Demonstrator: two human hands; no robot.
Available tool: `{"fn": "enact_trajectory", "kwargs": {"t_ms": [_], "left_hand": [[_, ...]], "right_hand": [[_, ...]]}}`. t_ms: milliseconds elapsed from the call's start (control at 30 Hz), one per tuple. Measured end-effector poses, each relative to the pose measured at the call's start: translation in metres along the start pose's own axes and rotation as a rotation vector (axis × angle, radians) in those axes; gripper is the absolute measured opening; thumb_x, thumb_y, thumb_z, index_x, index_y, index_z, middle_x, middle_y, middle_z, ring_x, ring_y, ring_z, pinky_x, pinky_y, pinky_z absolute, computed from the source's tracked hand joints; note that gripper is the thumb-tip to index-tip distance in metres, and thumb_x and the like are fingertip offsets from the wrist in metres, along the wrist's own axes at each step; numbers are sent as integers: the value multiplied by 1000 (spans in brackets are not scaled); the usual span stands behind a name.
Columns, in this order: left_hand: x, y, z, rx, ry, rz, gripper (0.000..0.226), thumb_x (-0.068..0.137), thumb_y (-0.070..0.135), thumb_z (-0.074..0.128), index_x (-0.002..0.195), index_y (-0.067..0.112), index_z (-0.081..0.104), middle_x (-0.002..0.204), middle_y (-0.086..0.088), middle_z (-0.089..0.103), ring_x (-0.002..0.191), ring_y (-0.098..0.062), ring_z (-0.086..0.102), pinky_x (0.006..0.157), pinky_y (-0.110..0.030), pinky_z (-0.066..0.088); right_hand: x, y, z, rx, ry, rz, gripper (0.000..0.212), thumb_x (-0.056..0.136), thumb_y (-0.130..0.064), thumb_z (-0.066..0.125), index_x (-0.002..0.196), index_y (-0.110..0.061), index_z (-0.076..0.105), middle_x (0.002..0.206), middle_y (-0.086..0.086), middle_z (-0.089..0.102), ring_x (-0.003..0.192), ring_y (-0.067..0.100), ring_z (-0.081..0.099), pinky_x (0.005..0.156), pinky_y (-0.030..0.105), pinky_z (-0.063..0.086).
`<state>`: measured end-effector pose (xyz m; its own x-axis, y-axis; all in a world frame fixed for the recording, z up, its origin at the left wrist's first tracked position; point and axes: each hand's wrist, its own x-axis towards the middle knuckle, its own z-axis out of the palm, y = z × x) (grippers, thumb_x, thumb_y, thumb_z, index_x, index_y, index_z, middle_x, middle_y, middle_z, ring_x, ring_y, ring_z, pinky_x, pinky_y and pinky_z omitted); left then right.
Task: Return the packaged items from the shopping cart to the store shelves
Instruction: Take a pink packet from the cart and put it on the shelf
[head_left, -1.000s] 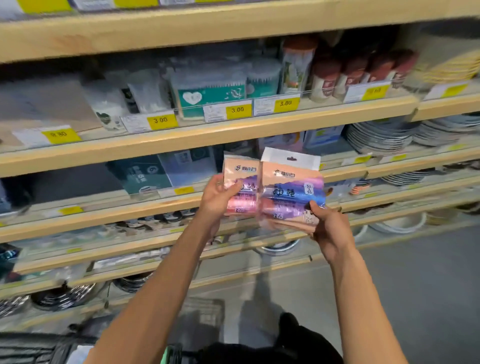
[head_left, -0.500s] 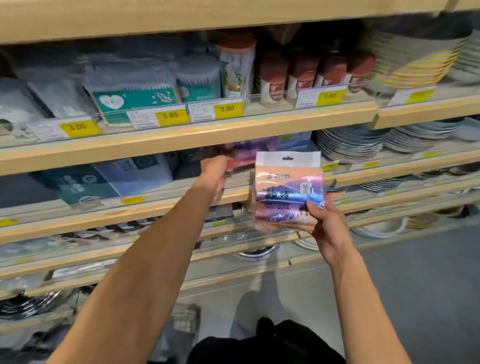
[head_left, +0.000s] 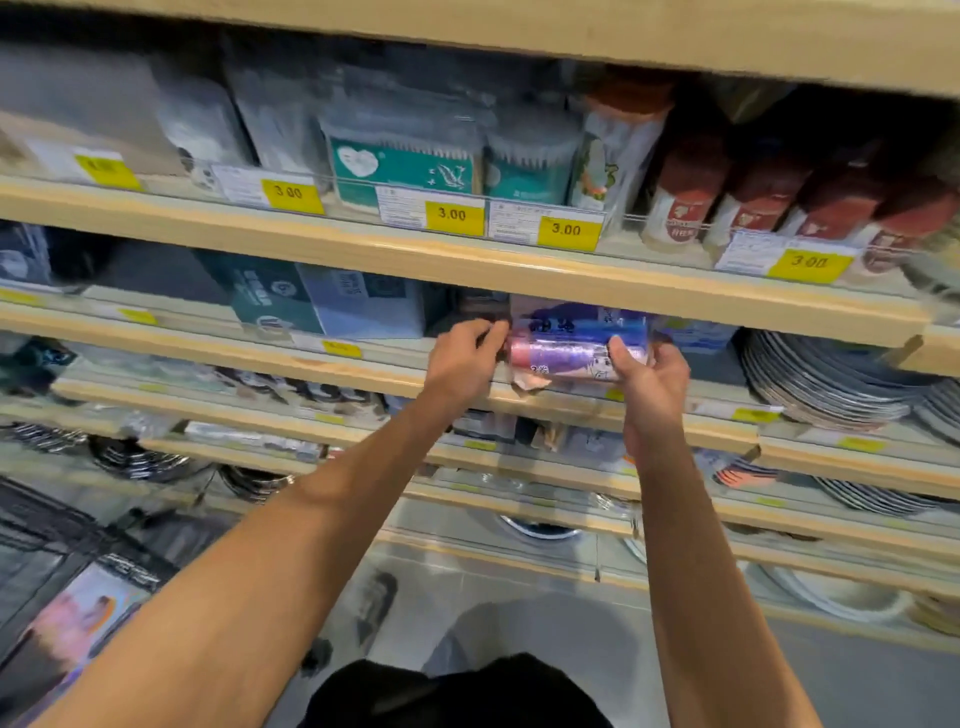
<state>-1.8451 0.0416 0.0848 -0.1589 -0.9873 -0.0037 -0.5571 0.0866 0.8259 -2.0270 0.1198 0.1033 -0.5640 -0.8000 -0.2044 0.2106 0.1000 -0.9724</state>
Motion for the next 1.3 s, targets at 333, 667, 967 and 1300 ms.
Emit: {"fn": "enact_trajectory", "kwargs": {"t_ms": [333, 667, 967, 1300], "left_hand": [[1, 3, 12, 171, 83, 36, 29, 97, 16, 51, 119, 6, 66, 112, -14, 69, 105, -31, 63, 88, -39, 50], [-58, -61, -43, 197, 254, 220, 20, 91, 12, 60, 107, 18, 72, 101, 1, 71, 93, -17, 63, 85, -30, 50], [-199, -236, -187, -108, 602, -467, 19, 92, 5, 53, 92, 14, 70, 86, 8, 67, 76, -8, 59, 65, -19, 42], [-386, -426, -263, -488, 637, -1157, 11, 85, 12, 60, 75, 12, 62, 70, -11, 63, 55, -15, 58, 54, -28, 53]], "right_hand": [[27, 22, 3, -628, 130, -238, 44, 73, -35, 85, 99, -7, 62, 88, 7, 66, 78, 23, 61, 68, 34, 49], [-61, 48, 85, -409, 245, -666, 26, 83, -22, 75, 86, -15, 49, 75, 6, 49, 66, 19, 43, 62, 25, 39], [-222, 150, 266, -579, -835, -415, 15, 94, -22, 65, 82, -15, 61, 62, -12, 53, 56, -1, 52, 54, 13, 39], [-357, 270, 359, -1088, -1390, -174, 21, 89, -5, 64, 71, -18, 64, 54, -4, 49, 44, -2, 45, 51, 21, 35]]}}
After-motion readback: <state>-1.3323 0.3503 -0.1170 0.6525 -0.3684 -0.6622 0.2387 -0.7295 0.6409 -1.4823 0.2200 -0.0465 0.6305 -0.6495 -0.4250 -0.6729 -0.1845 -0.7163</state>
